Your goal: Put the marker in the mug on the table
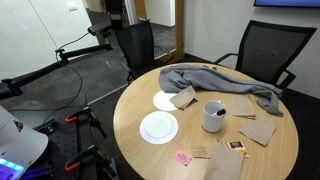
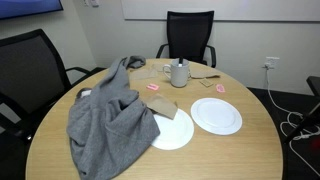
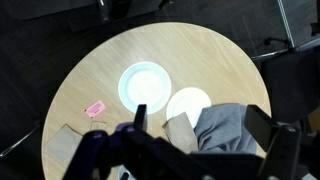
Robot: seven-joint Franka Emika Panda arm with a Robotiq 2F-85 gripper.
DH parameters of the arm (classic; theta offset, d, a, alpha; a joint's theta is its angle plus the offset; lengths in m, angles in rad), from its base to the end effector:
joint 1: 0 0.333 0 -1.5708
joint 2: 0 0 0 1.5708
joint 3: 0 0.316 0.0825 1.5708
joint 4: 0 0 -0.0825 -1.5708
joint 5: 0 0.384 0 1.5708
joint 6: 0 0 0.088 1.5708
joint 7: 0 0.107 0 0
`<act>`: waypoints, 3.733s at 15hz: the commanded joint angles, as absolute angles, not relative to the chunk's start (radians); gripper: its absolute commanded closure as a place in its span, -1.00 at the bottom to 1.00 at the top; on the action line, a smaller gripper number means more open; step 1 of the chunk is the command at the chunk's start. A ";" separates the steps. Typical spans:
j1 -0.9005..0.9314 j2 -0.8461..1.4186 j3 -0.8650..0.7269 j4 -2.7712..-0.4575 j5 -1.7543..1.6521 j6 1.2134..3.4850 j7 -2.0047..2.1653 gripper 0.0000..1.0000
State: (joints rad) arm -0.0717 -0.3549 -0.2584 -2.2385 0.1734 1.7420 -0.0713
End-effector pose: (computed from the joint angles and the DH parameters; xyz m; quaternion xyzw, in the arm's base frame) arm 0.4116 -0.1329 0.4973 -0.9792 0.1377 0.0508 0.1404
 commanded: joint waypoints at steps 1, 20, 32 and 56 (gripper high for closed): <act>-0.102 -0.351 -0.233 -2.236 0.182 1.738 -0.080 -1.00; -0.100 -0.172 -0.154 -2.262 0.278 2.245 0.188 -1.00; -0.065 0.249 -0.171 -2.072 0.079 2.598 0.803 -1.00; -0.129 0.762 -0.233 -1.571 0.051 2.385 0.917 -1.00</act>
State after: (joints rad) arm -0.1138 0.7252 -0.2373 -1.6137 0.0271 2.3839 0.9453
